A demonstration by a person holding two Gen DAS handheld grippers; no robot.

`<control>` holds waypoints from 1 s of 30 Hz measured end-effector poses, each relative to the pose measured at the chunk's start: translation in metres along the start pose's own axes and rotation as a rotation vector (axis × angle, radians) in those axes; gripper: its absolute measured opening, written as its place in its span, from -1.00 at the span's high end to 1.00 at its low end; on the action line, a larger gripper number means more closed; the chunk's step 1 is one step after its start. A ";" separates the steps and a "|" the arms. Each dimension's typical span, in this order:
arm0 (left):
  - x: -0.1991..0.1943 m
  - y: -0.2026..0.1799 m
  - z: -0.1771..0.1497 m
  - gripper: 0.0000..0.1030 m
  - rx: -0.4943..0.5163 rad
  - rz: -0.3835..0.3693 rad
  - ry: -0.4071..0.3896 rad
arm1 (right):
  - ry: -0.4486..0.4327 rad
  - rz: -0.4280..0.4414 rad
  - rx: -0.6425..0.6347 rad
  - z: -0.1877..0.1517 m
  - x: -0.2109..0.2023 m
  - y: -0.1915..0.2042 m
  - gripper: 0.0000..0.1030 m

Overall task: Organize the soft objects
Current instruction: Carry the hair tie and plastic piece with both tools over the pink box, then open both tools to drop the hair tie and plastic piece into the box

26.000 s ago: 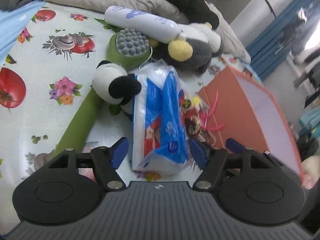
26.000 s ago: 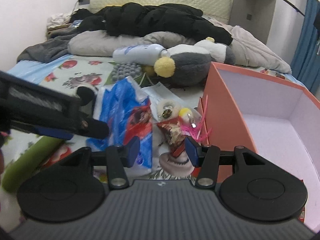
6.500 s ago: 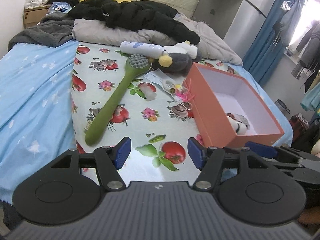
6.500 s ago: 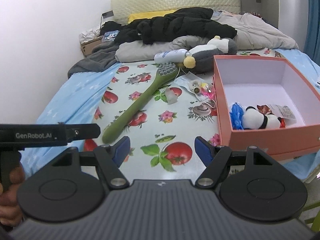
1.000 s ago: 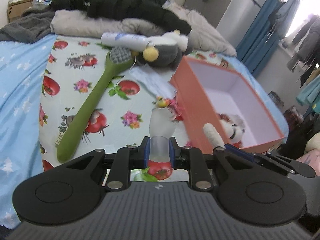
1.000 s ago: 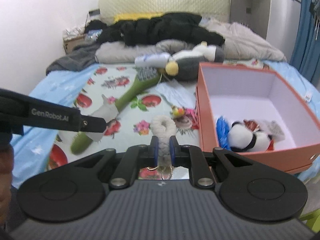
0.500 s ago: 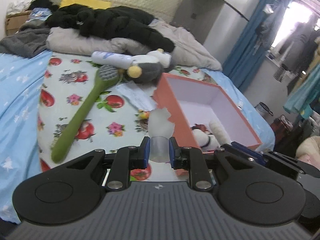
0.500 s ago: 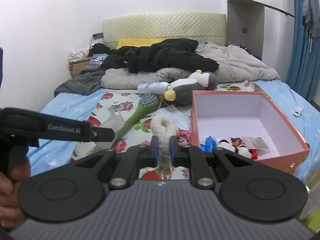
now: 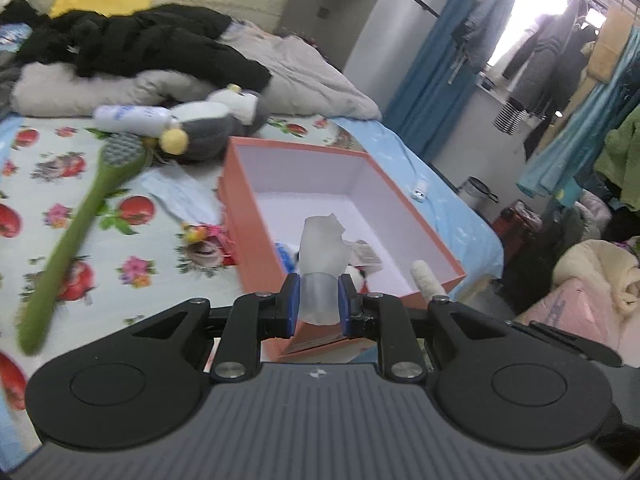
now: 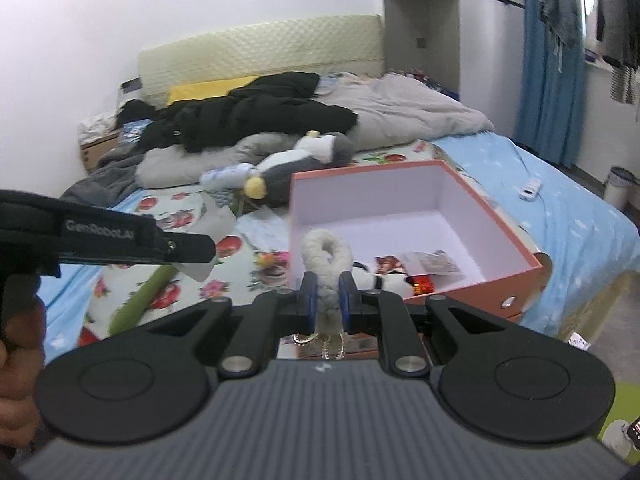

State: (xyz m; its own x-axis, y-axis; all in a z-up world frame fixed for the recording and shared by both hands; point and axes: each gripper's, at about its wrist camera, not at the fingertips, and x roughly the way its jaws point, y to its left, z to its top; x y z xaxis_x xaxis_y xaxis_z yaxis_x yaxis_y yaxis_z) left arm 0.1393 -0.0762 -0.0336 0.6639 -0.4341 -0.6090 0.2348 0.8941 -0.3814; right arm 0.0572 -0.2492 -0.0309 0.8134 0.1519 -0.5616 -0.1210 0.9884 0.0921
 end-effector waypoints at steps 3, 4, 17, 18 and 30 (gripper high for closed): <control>0.031 -0.002 0.015 0.54 -0.013 -0.040 0.041 | 0.017 -0.021 0.032 0.005 0.015 -0.020 0.71; 0.042 -0.003 0.021 0.54 -0.013 -0.044 0.056 | 0.021 -0.025 0.038 0.007 0.021 -0.025 0.70; 0.171 -0.014 0.085 0.54 0.042 -0.037 0.230 | 0.167 -0.035 0.096 0.055 0.117 -0.090 0.70; 0.180 -0.015 0.087 0.54 0.046 -0.029 0.251 | 0.193 -0.023 0.104 0.056 0.125 -0.095 0.70; 0.229 -0.013 0.096 0.31 0.058 0.013 0.356 | 0.358 -0.063 0.159 0.057 0.180 -0.135 0.67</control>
State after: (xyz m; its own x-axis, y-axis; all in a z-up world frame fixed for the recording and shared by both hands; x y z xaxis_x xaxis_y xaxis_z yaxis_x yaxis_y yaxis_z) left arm 0.3563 -0.1767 -0.1018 0.3800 -0.4251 -0.8215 0.2748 0.8999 -0.3385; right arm 0.2524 -0.3558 -0.0970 0.5632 0.1119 -0.8187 0.0348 0.9867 0.1588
